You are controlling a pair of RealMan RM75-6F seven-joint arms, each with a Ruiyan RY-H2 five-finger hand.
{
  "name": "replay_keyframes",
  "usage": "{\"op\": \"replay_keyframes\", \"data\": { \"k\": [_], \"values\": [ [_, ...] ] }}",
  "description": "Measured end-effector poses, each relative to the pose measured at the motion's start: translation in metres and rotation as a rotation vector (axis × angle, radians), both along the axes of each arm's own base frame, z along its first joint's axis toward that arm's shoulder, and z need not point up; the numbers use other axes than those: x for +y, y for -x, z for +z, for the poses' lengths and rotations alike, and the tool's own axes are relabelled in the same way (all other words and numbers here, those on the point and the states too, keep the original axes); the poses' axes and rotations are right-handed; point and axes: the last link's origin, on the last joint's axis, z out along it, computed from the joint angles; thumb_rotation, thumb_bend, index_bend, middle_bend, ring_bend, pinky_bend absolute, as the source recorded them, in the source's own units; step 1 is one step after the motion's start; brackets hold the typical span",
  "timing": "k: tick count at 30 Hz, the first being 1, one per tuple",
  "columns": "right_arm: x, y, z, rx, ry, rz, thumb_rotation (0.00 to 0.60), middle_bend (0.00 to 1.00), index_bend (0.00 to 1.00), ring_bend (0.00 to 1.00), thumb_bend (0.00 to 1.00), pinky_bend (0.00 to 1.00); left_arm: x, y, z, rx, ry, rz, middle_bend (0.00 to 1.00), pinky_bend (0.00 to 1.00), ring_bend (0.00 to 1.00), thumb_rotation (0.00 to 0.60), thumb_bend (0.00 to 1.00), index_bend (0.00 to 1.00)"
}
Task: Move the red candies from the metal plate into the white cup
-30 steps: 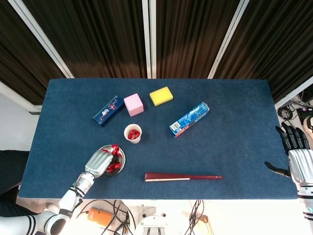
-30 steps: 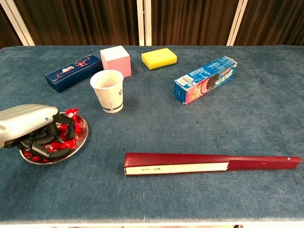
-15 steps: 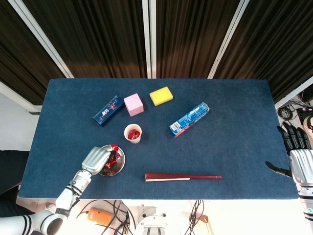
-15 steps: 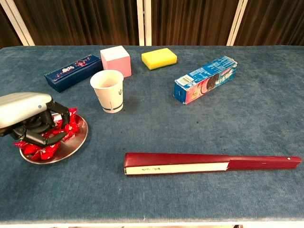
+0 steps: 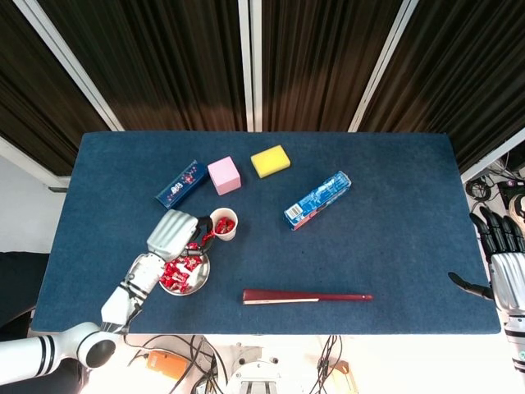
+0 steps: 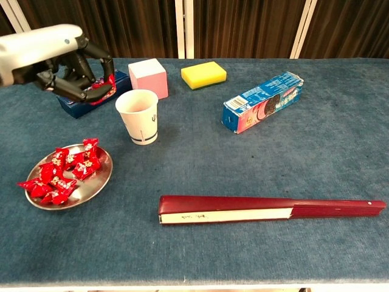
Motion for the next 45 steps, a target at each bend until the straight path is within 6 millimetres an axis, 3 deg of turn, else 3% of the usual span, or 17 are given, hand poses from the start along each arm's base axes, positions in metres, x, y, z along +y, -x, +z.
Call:
{"op": "replay_keyframes", "data": {
  "k": [8,15,19,23,31,37,41,45],
  "values": [
    [0.0,0.003,0.002,-0.002,0.003,-0.01,0.6,0.0,0.0,0.0,0.12,0.0,0.03,-0.024,-0.013,0.024,0.021,0.03,0.93,0.72,0.84,0.512,0.39,0.55],
    [0.0,0.007,0.003,-0.004,0.005,-0.018,0.6,0.0,0.0,0.0,0.12,0.0,0.046,-0.019,-0.029,0.067,0.026,0.1,0.93,0.72,0.84,0.517,0.31,0.5],
    [0.0,0.006,0.002,-0.003,0.004,-0.014,0.6,0.0,0.0,0.0,0.12,0.0,0.048,-0.016,-0.032,0.067,0.025,0.113,0.93,0.72,0.84,0.52,0.23,0.41],
    [0.0,0.005,0.002,-0.002,0.004,-0.013,0.6,0.0,0.0,0.0,0.12,0.0,0.046,-0.013,-0.03,0.064,0.017,0.112,0.93,0.72,0.84,0.52,0.21,0.36],
    [0.001,0.003,0.003,-0.001,0.011,-0.005,0.6,0.0,0.0,0.0,0.12,0.0,0.032,-0.006,-0.009,0.023,-0.052,0.082,0.93,0.72,0.84,0.522,0.21,0.36],
    [-0.001,0.001,0.0,0.0,0.0,0.002,0.6,0.0,0.0,0.0,0.12,0.0,0.005,0.019,0.023,-0.029,-0.113,0.089,0.93,0.72,0.84,0.52,0.23,0.4],
    [-0.003,0.0,-0.003,0.001,-0.007,0.005,0.6,0.0,0.0,0.0,0.12,0.0,-0.015,0.037,0.021,-0.001,-0.08,0.097,0.93,0.72,0.84,0.521,0.23,0.41],
    [-0.006,-0.003,-0.005,0.005,-0.016,0.014,0.6,0.0,0.0,0.0,0.12,0.0,-0.032,0.052,0.002,0.068,-0.024,0.105,0.93,0.72,0.84,0.522,0.23,0.41]
  ]
}}
